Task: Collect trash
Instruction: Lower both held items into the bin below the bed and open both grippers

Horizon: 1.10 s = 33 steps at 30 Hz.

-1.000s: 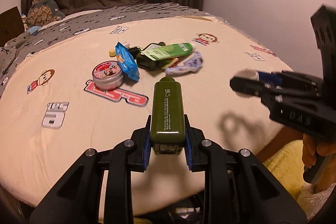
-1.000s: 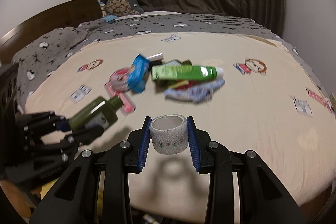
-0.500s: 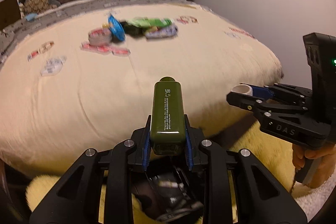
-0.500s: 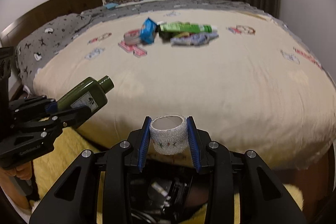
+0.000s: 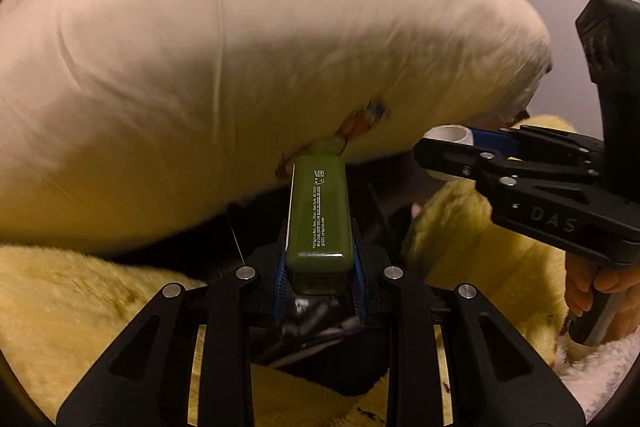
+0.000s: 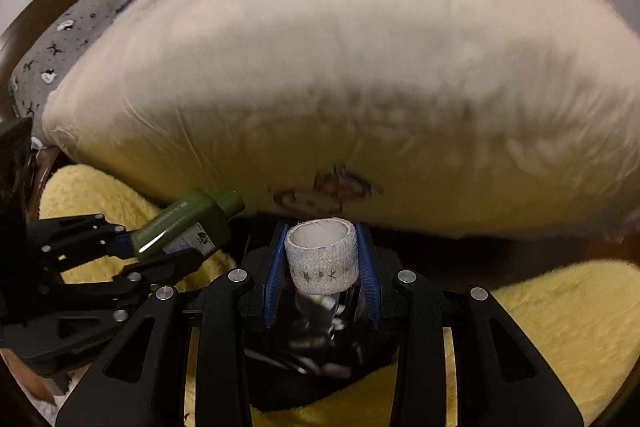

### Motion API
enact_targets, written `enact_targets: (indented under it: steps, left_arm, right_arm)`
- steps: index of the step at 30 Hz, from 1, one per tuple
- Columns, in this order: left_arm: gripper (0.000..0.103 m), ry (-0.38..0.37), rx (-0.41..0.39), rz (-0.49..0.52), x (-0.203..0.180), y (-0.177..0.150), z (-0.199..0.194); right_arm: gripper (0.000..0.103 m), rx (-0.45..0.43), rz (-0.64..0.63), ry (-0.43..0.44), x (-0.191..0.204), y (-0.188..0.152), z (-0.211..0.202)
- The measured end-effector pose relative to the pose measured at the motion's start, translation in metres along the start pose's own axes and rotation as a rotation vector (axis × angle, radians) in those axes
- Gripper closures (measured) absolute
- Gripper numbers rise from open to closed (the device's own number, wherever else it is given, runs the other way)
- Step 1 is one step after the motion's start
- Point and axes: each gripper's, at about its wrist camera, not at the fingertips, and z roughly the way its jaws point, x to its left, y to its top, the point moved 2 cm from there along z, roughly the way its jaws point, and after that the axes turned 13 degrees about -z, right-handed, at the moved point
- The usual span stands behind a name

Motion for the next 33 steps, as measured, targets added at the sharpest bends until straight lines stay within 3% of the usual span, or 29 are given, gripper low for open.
enact_targets:
  steps: [3,12,15,16,19,26,33]
  left_arm:
    - [0.079,-0.004,0.063,-0.016,0.004,-0.003,0.02]
    - [0.078,0.007,0.14,-0.016,0.004,-0.008,0.046]
    - [0.063,0.016,0.146,-0.039,0.009,-0.005,0.048]
    - [0.058,0.016,0.145,-0.046,0.012,-0.005,0.047]
    - [0.054,0.021,0.135,-0.063,0.018,-0.003,0.044]
    - [0.028,0.02,0.055,-0.069,0.024,0.005,0.018]
    - [0.015,0.085,-0.186,-0.015,0.025,0.037,-0.049]
  right_arm:
    - [0.068,0.068,0.016,0.034,-0.001,-0.01,0.019]
    - [0.066,0.108,0.05,0.056,-0.002,-0.021,0.038]
    - [0.065,0.106,0.052,0.05,-0.004,-0.021,0.039]
    - [0.062,0.104,0.054,0.048,-0.006,-0.021,0.038]
    - [0.047,0.087,0.068,0.041,-0.012,-0.017,0.035]
    - [0.024,-0.02,0.083,0.038,-0.023,-0.006,0.008]
    - [0.011,-0.203,0.049,-0.093,-0.039,0.034,-0.047]
